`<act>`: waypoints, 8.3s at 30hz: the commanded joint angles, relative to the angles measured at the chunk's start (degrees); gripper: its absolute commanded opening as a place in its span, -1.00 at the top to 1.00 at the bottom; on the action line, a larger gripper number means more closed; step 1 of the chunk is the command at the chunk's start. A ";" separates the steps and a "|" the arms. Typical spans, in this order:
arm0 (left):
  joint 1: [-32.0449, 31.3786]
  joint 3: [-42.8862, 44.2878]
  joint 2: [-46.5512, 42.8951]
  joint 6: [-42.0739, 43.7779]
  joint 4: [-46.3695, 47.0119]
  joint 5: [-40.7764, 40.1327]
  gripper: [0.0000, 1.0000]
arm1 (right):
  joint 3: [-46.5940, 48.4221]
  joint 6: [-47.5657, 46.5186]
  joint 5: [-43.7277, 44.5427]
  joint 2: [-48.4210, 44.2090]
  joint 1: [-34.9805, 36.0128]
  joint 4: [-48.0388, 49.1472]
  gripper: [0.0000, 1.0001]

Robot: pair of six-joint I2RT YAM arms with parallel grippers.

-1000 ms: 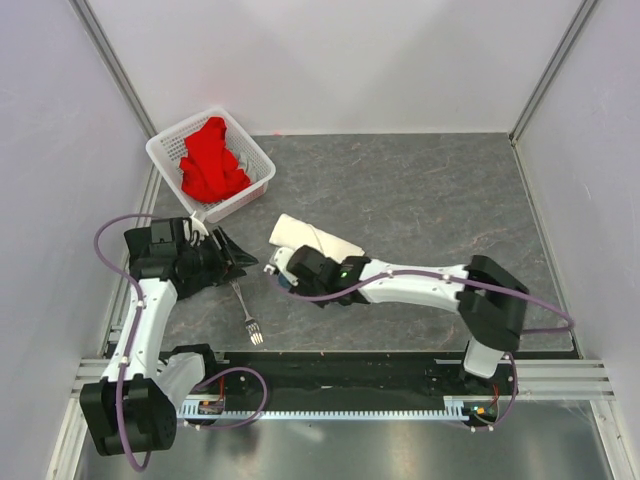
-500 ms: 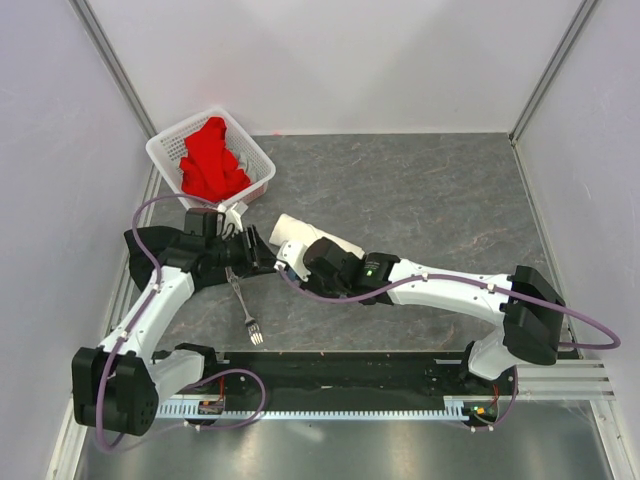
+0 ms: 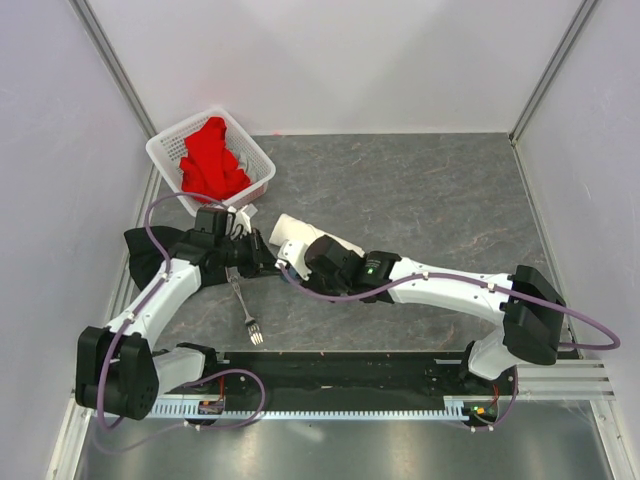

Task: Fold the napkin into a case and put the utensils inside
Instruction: Pass from the right arm to the left, then insert the spoon into the folded napkin, then pick up the fork from the corner of the board.

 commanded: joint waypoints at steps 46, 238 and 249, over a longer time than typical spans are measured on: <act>11.48 22.25 27.87 33.74 11.34 -6.51 0.96 | -12.47 35.26 -24.75 7.91 -38.61 15.54 0.18; -36.42 -4.66 1.51 -51.35 -26.62 -64.07 0.65 | -14.06 30.96 -15.17 -14.59 -35.53 2.19 -0.55; -36.42 10.03 -14.47 -20.26 -12.67 -48.97 0.96 | -7.47 29.72 -23.86 -13.98 -35.53 2.98 -0.79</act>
